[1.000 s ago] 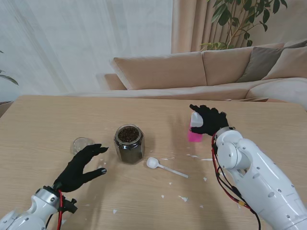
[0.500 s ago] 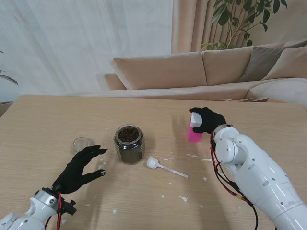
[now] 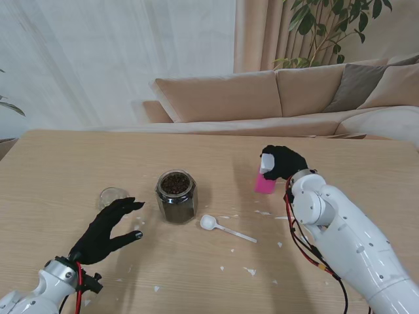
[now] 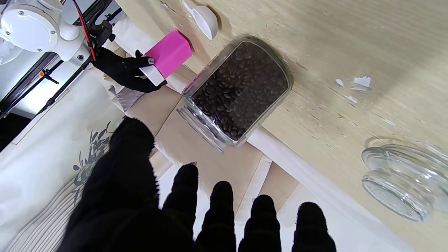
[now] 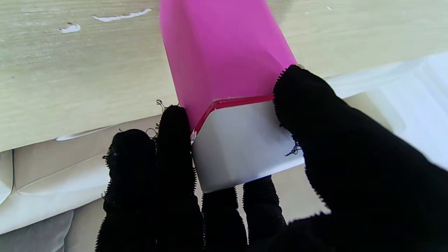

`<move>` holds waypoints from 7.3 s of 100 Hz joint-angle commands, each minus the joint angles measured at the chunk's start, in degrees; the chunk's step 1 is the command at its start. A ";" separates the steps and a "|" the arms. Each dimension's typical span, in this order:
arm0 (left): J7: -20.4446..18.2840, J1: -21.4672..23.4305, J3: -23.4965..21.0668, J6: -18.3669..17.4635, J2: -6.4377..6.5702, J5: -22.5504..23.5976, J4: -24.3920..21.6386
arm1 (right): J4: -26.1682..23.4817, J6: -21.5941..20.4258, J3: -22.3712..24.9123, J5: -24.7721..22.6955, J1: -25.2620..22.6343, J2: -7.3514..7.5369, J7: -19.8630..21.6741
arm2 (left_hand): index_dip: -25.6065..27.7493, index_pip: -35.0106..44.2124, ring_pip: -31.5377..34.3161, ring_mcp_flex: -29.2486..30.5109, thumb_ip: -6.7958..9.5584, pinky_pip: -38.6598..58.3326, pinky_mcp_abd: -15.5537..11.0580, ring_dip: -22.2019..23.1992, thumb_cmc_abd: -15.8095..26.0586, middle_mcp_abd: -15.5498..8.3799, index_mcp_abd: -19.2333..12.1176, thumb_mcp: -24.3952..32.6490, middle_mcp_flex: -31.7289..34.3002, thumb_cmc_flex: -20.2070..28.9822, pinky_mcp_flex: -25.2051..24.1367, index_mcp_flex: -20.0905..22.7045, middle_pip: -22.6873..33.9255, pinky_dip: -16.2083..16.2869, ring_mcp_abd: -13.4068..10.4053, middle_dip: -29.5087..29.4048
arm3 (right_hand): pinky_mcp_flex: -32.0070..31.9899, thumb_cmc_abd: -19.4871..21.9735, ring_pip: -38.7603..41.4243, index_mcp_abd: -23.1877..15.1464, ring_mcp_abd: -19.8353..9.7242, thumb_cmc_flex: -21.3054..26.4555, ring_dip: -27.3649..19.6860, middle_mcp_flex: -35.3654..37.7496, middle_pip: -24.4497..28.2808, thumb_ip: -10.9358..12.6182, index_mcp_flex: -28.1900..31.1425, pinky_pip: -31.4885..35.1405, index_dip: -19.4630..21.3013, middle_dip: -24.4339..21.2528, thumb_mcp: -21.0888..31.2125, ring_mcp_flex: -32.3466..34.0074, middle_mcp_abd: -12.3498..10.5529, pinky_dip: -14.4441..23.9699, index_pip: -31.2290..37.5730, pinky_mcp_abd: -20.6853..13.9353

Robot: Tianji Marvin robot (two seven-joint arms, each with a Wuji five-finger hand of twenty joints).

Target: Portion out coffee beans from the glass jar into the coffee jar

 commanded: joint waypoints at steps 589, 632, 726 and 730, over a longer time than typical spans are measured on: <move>9.94 -8.85 13.43 -5.45 -2.79 -6.25 0.52 | -44.10 -0.47 -10.95 -2.79 -12.02 2.02 15.16 | 17.22 30.56 32.11 24.64 -3.17 44.64 1.49 15.91 -14.36 5.72 7.07 26.98 31.96 10.76 13.10 9.27 15.33 7.11 8.70 21.16 | -28.00 25.66 3.18 10.67 5.36 -2.47 9.39 -1.93 -3.75 13.59 4.11 4.63 0.53 0.51 -22.28 -17.94 7.41 17.23 -16.25 9.35; 9.52 -8.99 13.54 -4.96 -2.72 -6.57 0.44 | -45.70 -3.28 -9.11 -1.21 -11.88 2.99 20.07 | 17.34 30.37 32.01 24.58 -3.17 44.53 1.47 15.90 -14.45 5.72 7.12 27.32 31.71 10.56 13.10 9.16 15.56 7.12 8.62 20.97 | -33.20 14.21 -10.16 -16.62 5.68 10.22 2.54 -11.27 -13.07 8.10 -6.84 -2.69 -9.04 -6.89 6.51 -25.54 3.58 16.82 -16.91 8.13; 9.62 -9.06 13.51 -5.07 -2.74 -6.51 0.47 | -45.65 2.80 -9.25 -4.35 -14.10 2.30 16.52 | 17.60 30.18 31.98 24.51 -3.11 44.33 1.30 15.92 -15.12 5.57 7.11 28.63 31.33 9.68 13.15 8.98 16.06 7.19 8.45 20.69 | -26.90 25.46 -0.84 16.24 6.65 -19.29 6.93 -6.60 -0.79 6.68 -3.14 6.03 5.45 2.14 -21.92 -18.49 8.95 19.00 -16.06 9.65; 9.60 -9.04 13.52 -5.05 -2.73 -6.48 0.48 | -45.50 2.16 -9.20 -3.51 -13.95 2.31 16.63 | 17.61 30.18 31.97 24.50 -3.13 44.34 1.32 15.92 -15.15 5.56 7.13 28.65 31.31 9.60 13.18 8.98 16.05 7.19 8.50 20.68 | -26.83 24.76 -0.85 15.53 6.55 -15.45 6.87 -5.88 -0.96 7.39 -1.70 6.07 4.91 2.05 -22.40 -17.94 8.69 18.91 -16.35 9.76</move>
